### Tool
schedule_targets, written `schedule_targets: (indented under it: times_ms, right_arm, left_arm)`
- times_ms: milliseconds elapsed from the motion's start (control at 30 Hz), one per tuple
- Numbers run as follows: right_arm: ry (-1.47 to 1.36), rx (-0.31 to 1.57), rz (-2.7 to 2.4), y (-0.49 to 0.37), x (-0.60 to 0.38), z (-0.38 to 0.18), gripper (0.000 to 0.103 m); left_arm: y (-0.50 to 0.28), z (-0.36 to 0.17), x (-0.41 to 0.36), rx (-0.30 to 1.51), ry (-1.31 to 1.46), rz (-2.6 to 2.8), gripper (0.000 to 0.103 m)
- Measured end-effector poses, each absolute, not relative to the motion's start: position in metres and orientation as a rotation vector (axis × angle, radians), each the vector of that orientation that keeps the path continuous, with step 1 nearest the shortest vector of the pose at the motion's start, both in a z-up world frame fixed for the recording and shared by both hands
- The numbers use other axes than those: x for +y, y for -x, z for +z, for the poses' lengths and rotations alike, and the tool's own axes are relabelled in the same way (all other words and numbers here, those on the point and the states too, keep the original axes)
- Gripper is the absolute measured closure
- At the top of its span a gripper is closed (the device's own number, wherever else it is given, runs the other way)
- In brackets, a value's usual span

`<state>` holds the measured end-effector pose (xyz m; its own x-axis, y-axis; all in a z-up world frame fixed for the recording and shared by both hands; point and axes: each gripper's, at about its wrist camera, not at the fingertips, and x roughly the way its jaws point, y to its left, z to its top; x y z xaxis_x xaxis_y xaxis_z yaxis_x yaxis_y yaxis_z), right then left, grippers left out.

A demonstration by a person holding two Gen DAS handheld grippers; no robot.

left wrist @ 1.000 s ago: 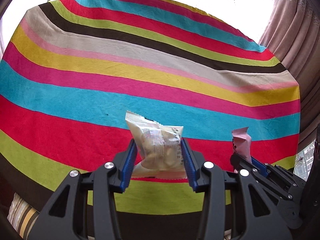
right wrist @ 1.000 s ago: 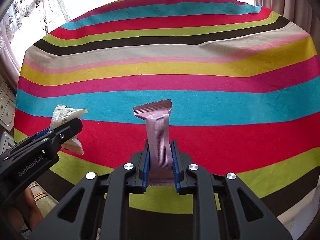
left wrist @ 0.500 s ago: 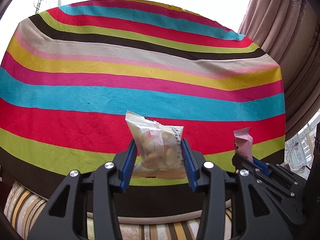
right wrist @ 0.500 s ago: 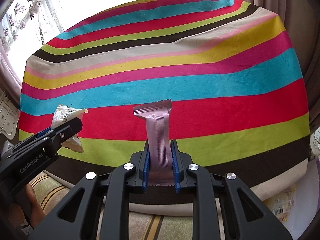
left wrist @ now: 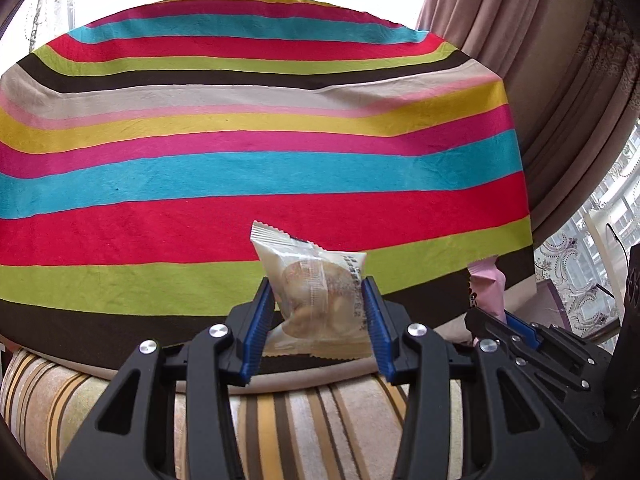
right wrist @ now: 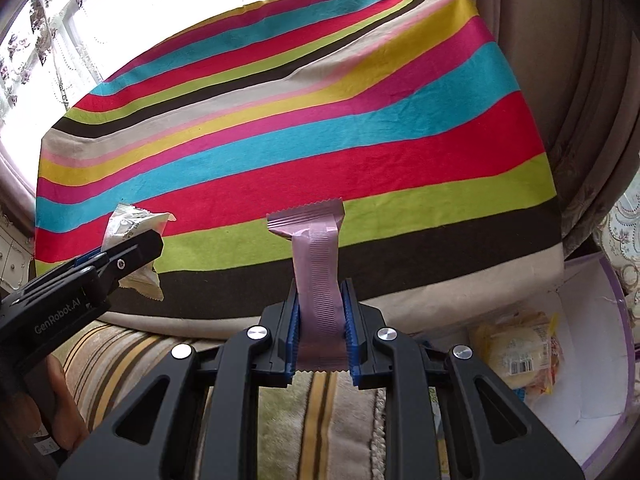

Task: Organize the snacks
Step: 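Carry both snacks to the box and open both grippers to drop them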

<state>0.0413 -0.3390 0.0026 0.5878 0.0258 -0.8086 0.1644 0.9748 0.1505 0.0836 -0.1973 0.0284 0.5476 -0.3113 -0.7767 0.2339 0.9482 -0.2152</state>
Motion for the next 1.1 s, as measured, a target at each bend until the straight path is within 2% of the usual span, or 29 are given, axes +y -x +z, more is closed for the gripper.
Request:
schedule_targets:
  times_ms: [667, 1100]
  right_arm:
    - [-0.272, 0.949, -0.339, 0.061, -0.426, -0.007, 0.083]
    - [-0.268, 0.963, -0.438, 0.083, -0.445, -0.008, 0.083]
  left_arm:
    - [-0.023, 0.027, -0.308, 1.0, -0.046, -0.615, 0.058]
    - [-0.008, 0.019, -0.342, 1.065, -0.067, -0.716, 0.058]
